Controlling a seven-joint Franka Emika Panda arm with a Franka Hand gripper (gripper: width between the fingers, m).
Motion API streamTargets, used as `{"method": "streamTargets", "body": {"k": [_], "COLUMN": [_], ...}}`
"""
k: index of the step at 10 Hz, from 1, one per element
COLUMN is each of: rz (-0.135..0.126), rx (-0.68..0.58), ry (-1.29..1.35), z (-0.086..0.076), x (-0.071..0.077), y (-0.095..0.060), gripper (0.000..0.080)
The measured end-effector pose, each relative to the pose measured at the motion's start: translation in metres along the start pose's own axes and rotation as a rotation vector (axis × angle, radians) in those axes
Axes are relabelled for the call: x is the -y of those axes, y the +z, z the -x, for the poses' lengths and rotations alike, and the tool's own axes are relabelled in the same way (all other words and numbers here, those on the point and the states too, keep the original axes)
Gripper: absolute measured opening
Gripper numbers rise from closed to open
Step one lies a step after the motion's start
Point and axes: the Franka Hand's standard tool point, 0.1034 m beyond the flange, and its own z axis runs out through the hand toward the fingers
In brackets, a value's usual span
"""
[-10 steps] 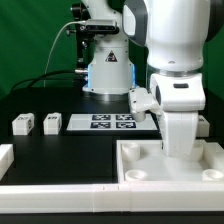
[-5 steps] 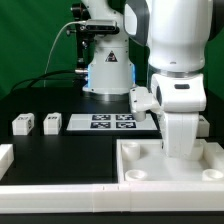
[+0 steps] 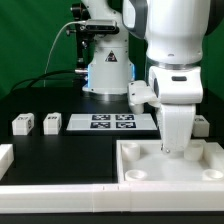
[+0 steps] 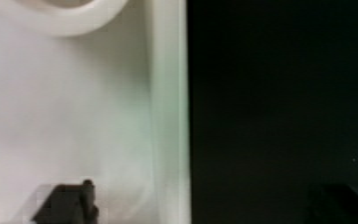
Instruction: Assemble one leg
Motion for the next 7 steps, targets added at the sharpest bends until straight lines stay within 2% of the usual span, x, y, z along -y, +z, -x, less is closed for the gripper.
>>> {"method": "streamTargets", "body": {"k": [2,5,7], "rz": [0.005,0.029,0.044], "rx": [0.004,0.022,0.028], "ry": [0.003,0.052,0.093], "z": [0.002,0.006,0.005], "x": [0.005,0.027,0.034], "y": [-0.006,-0.029,-0.041], "gripper": [0.0646,0.0649,0.0649]}}
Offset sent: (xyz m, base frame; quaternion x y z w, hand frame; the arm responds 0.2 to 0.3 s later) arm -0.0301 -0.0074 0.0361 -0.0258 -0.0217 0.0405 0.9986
